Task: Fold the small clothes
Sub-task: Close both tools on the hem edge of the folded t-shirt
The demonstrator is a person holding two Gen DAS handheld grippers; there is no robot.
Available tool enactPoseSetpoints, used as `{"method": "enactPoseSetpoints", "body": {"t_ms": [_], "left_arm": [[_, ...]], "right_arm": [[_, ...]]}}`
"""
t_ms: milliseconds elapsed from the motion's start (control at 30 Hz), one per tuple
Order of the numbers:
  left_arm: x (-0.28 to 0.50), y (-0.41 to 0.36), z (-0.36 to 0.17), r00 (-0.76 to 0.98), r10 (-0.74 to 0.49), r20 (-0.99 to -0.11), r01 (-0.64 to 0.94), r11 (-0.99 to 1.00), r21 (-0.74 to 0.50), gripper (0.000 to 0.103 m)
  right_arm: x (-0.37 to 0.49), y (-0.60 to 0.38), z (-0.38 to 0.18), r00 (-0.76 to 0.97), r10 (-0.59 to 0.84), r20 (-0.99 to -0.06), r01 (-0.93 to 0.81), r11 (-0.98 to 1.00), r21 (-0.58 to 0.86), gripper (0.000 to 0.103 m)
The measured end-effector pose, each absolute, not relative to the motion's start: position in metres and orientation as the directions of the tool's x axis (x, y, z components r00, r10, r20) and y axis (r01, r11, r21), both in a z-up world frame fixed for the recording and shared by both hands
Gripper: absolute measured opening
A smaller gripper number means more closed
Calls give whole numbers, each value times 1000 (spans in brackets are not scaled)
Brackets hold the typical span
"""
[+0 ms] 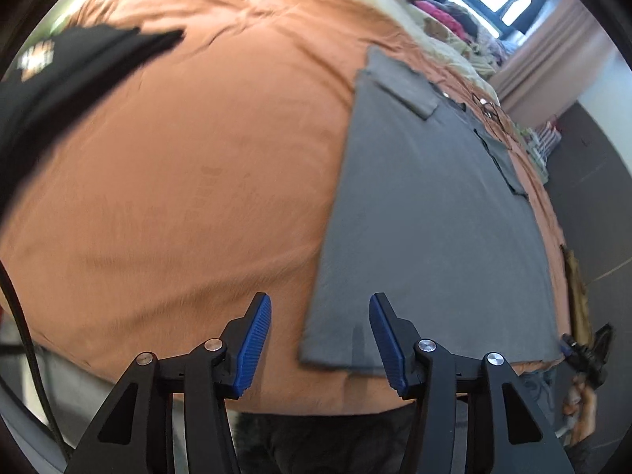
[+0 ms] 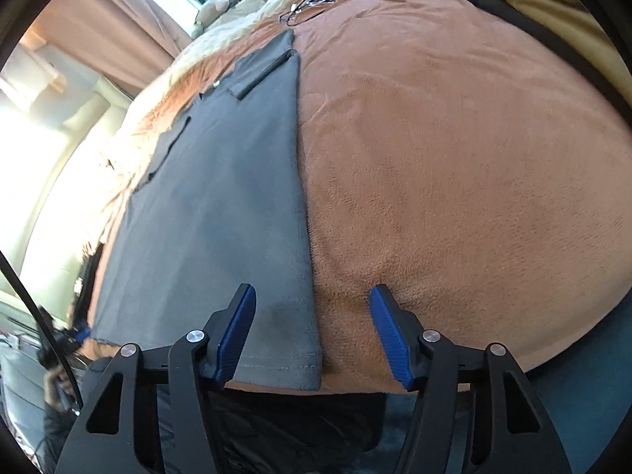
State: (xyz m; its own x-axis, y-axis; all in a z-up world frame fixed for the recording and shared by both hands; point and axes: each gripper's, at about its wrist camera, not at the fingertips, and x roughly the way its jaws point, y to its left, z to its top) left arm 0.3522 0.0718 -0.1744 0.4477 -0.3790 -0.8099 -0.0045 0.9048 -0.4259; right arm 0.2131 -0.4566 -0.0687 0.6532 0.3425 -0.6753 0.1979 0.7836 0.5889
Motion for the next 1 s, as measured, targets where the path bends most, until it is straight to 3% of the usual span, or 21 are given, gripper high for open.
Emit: {"method": "enactPoseSetpoints", "body": {"t_ms": [267, 467, 600, 700, 833, 1000], "left_arm": [[340, 92, -204, 418, -587, -693, -83, 735, -673, 53], [335, 99, -210, 448, -661, -603, -144, 612, -778, 53], [333, 93, -209, 461, -665, -588, -160, 589, -792, 53], [334, 88, -211, 463, -691, -555, -179, 540, -822, 53], [341, 80, -205, 455, -667, -590, -174, 583, -793, 53], [353, 81, -210, 486, -646, -589, -208, 569, -796, 52]], "right_arm": [[197, -469, -98, 726, 422, -543, 178, 648, 741, 59], [193, -463, -118, 749, 469, -467, 146, 571, 808, 59], [193, -458, -132, 766, 503, -401, 119, 502, 857, 57], [197, -453, -141, 768, 496, -404, 126, 502, 856, 57], [205, -453, -140, 790, 459, -405, 135, 514, 847, 57], [222, -453, -142, 802, 385, -456, 216, 525, 823, 41]]}}
